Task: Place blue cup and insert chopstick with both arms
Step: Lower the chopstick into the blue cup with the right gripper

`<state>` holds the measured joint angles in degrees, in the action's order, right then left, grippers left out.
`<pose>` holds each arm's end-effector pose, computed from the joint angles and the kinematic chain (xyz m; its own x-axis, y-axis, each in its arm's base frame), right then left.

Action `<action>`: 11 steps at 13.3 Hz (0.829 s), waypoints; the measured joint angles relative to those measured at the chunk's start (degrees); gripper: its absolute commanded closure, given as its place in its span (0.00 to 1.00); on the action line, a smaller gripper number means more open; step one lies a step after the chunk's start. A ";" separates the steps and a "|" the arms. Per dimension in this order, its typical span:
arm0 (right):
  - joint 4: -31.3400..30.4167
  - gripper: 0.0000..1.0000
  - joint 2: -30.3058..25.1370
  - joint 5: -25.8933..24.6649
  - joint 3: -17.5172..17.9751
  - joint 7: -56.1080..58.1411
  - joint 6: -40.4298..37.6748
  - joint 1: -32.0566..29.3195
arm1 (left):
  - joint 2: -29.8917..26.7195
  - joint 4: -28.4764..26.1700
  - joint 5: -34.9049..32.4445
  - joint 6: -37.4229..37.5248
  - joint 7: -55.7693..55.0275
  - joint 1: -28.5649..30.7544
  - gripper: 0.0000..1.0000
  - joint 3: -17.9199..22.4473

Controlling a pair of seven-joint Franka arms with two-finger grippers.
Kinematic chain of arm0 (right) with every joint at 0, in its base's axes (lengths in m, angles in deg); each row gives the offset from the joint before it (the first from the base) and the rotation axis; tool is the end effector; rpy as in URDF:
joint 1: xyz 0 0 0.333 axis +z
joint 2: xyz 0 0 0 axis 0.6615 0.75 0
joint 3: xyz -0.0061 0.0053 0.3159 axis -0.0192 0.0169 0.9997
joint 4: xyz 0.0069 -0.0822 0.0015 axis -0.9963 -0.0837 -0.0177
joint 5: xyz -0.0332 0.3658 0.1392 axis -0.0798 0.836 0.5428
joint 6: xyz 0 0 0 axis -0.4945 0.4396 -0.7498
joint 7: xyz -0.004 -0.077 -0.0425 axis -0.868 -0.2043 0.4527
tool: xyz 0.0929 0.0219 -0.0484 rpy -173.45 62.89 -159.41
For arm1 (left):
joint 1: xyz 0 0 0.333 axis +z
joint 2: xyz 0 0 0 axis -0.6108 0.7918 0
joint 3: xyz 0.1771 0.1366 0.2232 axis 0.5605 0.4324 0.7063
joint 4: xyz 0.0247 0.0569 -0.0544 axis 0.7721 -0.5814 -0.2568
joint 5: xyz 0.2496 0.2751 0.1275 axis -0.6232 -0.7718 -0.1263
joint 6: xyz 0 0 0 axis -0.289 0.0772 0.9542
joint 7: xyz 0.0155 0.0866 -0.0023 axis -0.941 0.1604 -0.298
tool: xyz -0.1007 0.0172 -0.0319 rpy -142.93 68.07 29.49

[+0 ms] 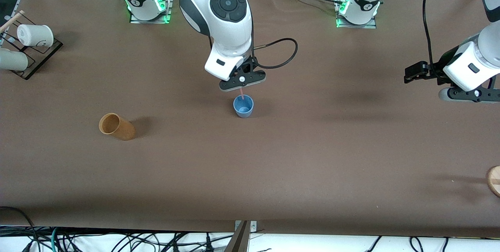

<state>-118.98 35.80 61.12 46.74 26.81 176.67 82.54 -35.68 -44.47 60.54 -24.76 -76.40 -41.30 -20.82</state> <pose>0.5265 0.4930 0.4706 0.9575 0.2854 -0.0411 0.2859 -0.9582 0.0059 0.5910 -0.0362 0.5727 0.9883 -0.0292 -0.1494 -0.0266 -0.9995 0.0191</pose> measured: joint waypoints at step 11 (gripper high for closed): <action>0.01 0.00 1.49 -0.03 -0.57 -0.85 1.33 -0.06 | 0.00 0.00 0.00 0.00 0.00 0.00 0.00 -0.01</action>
<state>-118.97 37.29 61.10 46.17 25.96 178.00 82.48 -35.67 -44.47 60.54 -24.76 -76.40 -41.30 -20.83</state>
